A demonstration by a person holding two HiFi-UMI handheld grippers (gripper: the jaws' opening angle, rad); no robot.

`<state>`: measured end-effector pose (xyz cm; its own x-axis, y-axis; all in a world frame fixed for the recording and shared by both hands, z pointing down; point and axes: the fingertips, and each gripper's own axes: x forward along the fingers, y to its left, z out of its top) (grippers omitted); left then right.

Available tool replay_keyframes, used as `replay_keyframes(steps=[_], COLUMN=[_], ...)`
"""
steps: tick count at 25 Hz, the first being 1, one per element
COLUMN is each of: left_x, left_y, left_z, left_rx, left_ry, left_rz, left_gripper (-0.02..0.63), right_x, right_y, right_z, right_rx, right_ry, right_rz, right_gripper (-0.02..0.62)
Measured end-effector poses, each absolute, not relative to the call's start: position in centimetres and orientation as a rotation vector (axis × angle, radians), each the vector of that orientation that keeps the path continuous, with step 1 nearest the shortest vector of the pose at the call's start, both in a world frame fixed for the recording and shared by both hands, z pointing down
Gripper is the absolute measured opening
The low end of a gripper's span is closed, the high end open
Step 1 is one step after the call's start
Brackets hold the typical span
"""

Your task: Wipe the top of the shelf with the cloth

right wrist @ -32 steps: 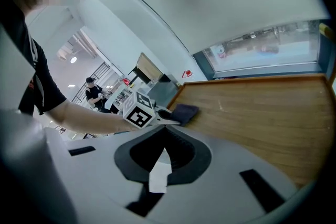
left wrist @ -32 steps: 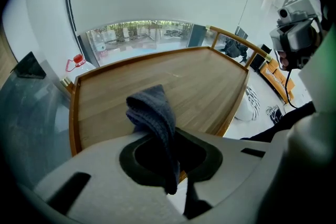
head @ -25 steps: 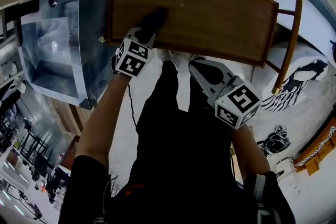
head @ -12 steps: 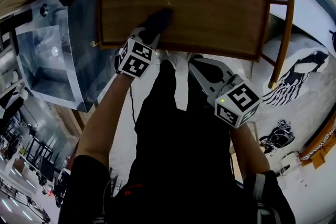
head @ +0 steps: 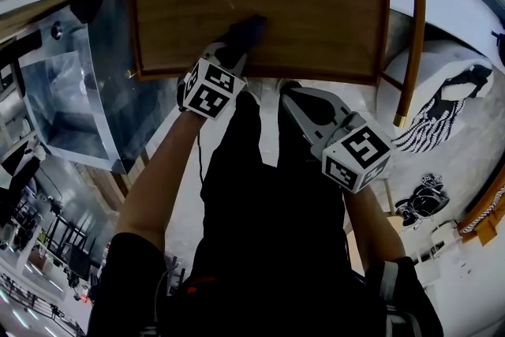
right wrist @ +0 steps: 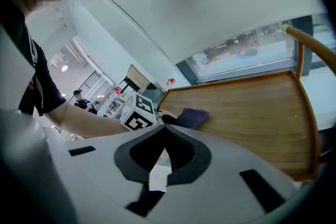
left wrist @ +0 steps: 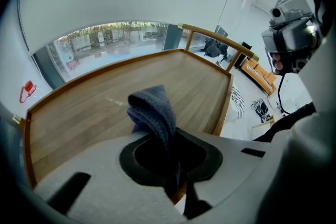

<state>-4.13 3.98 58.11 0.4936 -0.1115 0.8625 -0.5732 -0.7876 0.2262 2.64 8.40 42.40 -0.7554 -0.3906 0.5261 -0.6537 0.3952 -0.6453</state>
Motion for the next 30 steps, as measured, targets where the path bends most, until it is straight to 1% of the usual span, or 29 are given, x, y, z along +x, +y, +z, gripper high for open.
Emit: replay_keyframes(steps=[19, 30], left_x=[5.5, 11.6], left_y=[5.1, 5.8], left_z=[57.8, 57.9], left_rx=[2.280, 2.309], left_ry=[-0.423, -0.325], left_rz=[1.205, 1.204], left_gripper=[0.054, 0.054], right_x=[9.5, 14.7], right_y=[9.2, 9.5], right_z=[42.2, 42.2], right_rx=[1.044, 1.159], right_ry=[-2.356, -2.326], right_rz=[1.319, 1.337], right_gripper=[0.005, 0.005])
